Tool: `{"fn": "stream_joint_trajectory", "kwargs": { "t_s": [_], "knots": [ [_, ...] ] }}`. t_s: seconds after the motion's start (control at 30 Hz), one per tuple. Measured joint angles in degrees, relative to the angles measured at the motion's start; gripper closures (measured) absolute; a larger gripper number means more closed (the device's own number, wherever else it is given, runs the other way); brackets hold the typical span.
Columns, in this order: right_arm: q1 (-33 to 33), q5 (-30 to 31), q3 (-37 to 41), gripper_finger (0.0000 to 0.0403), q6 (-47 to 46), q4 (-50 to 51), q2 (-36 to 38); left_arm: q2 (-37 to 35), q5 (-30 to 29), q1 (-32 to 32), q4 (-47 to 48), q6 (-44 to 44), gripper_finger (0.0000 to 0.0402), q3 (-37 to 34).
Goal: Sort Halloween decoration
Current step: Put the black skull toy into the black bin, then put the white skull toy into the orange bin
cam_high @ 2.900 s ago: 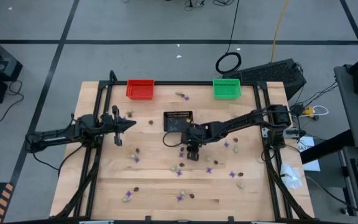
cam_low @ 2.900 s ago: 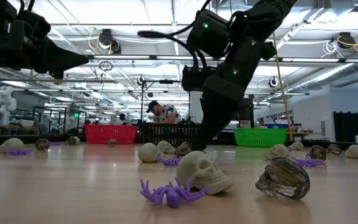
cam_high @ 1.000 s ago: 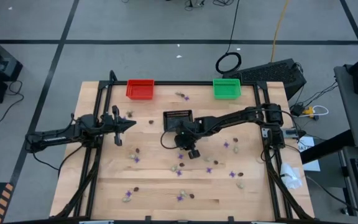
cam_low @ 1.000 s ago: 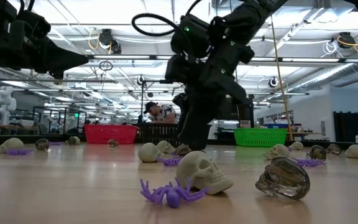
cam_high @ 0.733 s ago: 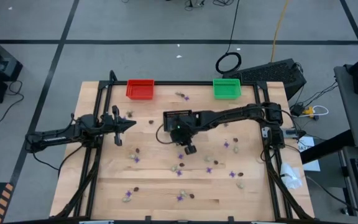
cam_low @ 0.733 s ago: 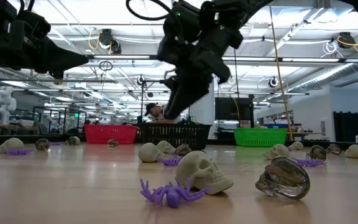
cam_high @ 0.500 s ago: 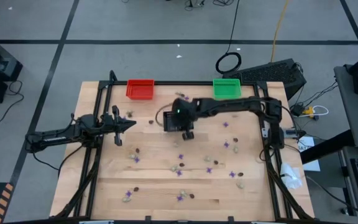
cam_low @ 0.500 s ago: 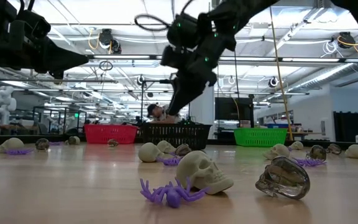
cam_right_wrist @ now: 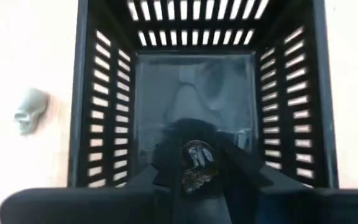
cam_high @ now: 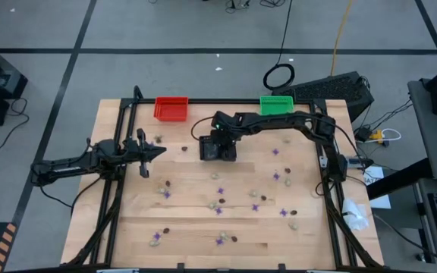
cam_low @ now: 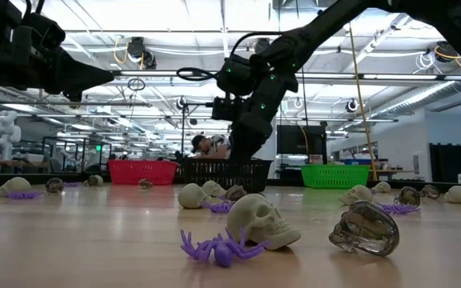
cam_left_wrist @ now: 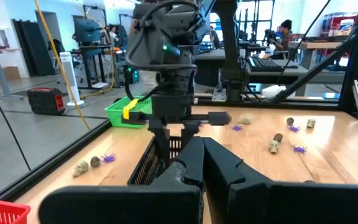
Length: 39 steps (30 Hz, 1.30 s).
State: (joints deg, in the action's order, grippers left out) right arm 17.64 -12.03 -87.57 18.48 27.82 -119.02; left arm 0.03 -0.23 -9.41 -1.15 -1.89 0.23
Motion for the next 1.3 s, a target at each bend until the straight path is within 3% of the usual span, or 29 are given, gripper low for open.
{"fn": "stream_joint_trajectory", "kwargs": {
  "t_s": [0.3,0.43,0.53,0.77,0.9,1.03,1.3],
  "knots": [
    [0.29,1.85,0.0,0.0253,-2.64,0.41,0.02,0.0,0.0,0.0,-0.02,0.0,0.0396,0.0],
    [0.28,3.33,0.02,0.0245,-0.98,0.45,0.96,0.0,0.0,0.0,-0.02,0.0,0.0396,0.02],
    [0.29,4.89,0.02,0.027,-0.04,0.41,2.62,0.0,0.0,0.0,-0.07,0.0,0.0396,0.01],
    [0.36,4.55,6.61,0.0393,2.6,-8.94,10.57,0.0,-0.02,0.0,-5.53,0.02,0.0396,0.0],
    [0.4,4.7,15.55,0.0396,0.27,-19.51,16.89,0.28,-2.37,-0.23,-9.13,-0.17,0.0396,0.06],
    [0.42,4.99,25.61,0.0401,-2.38,-32.8,23.22,2.1,-3.79,-1.56,-6.88,0.31,0.0396,1.13],
    [2.53,6.31,40.42,0.0402,-4.35,-46.31,33.56,13.77,-3.01,-4.73,-2.21,4.54,0.0396,7.7]
  ]
}}
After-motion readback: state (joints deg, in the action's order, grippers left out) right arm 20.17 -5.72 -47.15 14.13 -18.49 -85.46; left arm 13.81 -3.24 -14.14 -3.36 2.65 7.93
